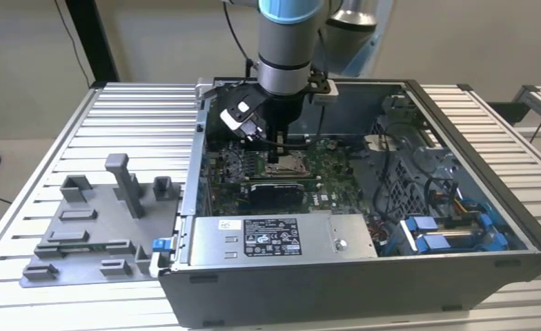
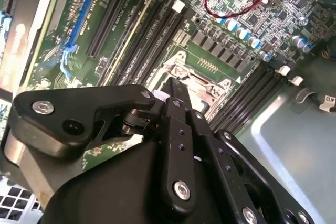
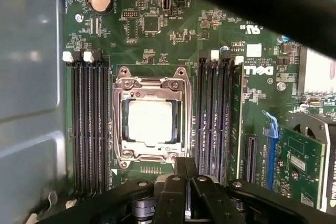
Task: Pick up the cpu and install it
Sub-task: 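Install the second cpu locking lever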
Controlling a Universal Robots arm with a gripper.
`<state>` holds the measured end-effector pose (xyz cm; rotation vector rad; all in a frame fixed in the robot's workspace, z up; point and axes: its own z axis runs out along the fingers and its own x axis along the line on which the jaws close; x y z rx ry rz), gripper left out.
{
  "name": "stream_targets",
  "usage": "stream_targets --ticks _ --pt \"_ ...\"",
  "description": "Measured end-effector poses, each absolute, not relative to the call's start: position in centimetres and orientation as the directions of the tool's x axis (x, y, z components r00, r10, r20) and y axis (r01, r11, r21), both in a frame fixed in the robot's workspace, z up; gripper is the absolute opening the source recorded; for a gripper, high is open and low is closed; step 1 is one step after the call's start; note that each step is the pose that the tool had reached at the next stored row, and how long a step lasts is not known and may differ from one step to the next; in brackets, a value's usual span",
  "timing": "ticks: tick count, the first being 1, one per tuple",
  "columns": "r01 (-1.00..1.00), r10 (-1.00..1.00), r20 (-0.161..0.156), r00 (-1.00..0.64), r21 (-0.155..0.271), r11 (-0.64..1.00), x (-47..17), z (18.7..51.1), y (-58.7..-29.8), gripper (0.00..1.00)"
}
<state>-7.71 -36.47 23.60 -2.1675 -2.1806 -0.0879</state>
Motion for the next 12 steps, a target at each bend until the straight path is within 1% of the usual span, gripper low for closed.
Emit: stream_targets --ticks 5,12 --pt "1.000 0.995 0.099 -0.006 -0.003 0.006 -7.97 23.19 -36.47 0.00" --pt "1.000 0.995 0.099 -0.006 0.004 0.006 -8.01 22.89 -36.47 0.00"
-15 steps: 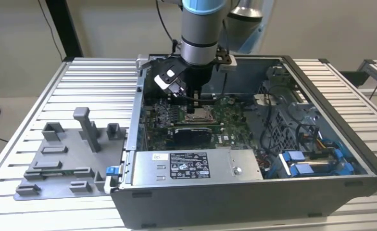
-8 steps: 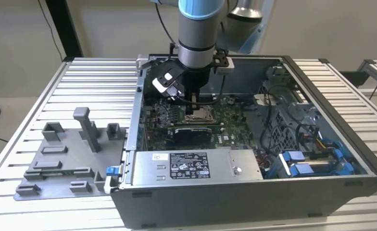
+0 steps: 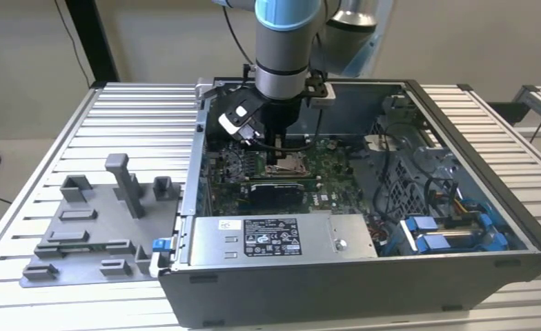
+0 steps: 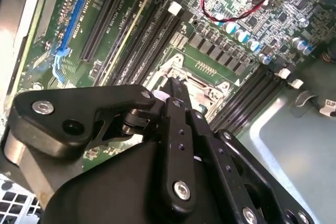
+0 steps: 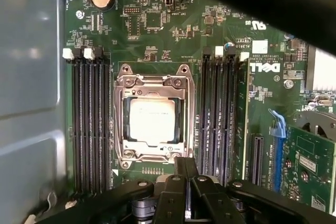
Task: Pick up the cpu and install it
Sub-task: 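Install the second cpu locking lever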
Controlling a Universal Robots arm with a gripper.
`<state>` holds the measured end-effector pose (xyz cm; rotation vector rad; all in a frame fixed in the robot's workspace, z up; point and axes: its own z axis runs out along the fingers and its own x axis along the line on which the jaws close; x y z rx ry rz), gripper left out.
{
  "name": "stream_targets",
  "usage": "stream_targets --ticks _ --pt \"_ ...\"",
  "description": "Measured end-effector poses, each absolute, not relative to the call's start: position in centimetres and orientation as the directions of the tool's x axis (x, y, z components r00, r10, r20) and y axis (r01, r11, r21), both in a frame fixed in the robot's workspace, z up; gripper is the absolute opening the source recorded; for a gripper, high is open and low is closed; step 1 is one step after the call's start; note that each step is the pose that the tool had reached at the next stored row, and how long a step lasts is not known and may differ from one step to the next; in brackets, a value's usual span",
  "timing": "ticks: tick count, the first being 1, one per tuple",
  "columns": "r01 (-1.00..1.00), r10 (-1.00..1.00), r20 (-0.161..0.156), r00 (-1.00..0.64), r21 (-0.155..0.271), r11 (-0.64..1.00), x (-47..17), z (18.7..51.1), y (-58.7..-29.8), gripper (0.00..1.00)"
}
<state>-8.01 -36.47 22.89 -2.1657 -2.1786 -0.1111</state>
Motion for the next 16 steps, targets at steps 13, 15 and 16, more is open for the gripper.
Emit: stream_targets --ticks 13,15,16 --pt "0.999 0.995 0.103 -0.010 0.040 0.006 -9.2 22.0 -36.4 0.00" --pt "0.999 0.994 0.105 -0.011 0.048 0.006 -9.6 21.8 -36.4 0.00" --pt "0.998 0.994 0.105 -0.012 0.057 0.006 -9.7 21.8 -36.4 0.00"
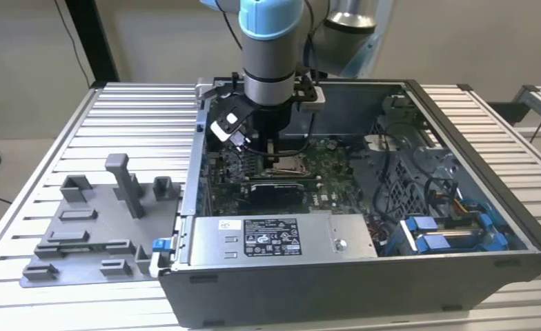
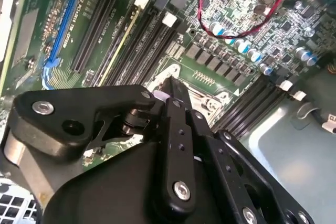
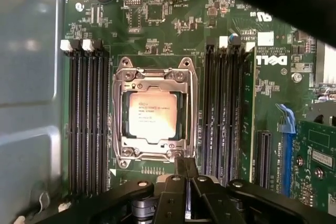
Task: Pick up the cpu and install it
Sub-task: 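Install the second cpu locking lever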
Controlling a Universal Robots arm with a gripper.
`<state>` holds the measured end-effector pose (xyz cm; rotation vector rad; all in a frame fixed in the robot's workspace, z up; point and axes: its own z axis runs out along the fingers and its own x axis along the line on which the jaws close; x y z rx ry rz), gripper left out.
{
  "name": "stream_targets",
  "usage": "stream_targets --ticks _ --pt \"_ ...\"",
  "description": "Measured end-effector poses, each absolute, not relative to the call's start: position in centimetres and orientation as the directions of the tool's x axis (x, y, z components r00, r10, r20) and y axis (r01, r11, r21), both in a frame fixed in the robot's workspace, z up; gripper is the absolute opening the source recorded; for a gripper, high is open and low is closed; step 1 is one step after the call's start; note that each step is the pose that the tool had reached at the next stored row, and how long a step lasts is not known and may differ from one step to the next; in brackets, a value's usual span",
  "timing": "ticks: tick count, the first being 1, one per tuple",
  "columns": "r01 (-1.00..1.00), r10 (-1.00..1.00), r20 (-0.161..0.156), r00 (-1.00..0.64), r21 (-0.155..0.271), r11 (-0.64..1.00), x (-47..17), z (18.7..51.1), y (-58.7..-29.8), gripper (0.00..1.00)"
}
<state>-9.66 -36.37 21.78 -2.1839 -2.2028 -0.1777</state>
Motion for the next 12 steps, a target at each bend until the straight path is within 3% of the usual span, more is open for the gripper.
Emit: stream_targets --ticks 3,12 --pt "0.997 0.994 0.105 -0.014 0.077 0.006 -9.79 21.62 -36.36 0.00" --pt "0.997 0.993 0.115 -0.014 0.079 0.005 -10.20 21.33 -36.68 0.00"
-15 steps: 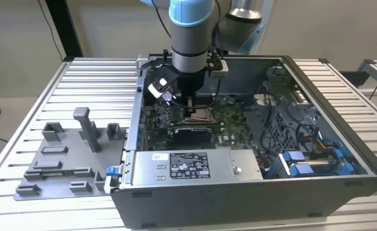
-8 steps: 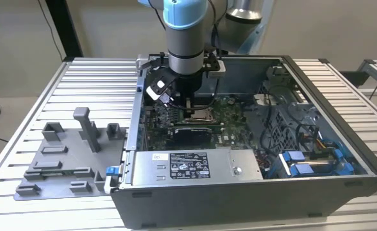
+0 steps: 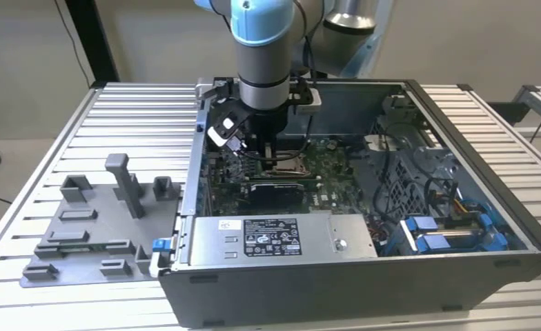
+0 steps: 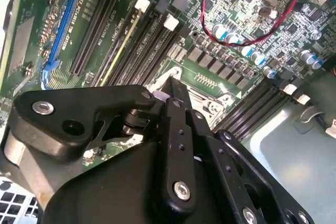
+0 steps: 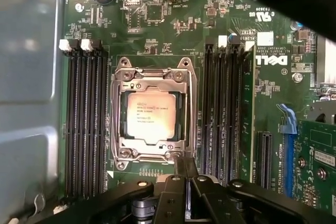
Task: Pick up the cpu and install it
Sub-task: 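Install the second cpu locking lever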
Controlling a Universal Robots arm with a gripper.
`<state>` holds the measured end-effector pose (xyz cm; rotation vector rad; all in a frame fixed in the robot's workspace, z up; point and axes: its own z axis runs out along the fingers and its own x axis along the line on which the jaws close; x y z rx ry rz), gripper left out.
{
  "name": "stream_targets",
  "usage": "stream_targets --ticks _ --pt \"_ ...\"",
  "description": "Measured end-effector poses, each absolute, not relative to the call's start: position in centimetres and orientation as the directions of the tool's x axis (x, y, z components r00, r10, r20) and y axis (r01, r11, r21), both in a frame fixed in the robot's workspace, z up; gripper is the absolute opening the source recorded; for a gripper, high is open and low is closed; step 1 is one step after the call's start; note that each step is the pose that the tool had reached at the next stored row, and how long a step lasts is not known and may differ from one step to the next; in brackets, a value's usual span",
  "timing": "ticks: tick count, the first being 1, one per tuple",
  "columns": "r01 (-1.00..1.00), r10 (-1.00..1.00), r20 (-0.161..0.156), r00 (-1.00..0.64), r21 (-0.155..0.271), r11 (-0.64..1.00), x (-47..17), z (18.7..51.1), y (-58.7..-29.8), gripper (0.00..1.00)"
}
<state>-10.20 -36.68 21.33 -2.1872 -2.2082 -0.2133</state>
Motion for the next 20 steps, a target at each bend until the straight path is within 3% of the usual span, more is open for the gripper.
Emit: stream_targets --ticks 7,13,20 --pt "0.997 0.991 0.136 -0.014 0.082 0.003 -10.3 21.0 -37.0 0.00" --pt "0.997 0.991 0.136 -0.014 0.082 0.003 -10.3 21.0 -37.0 0.00" --pt "0.997 0.991 0.136 -0.014 0.082 0.003 -10.3 24.1 -37.0 0.00"
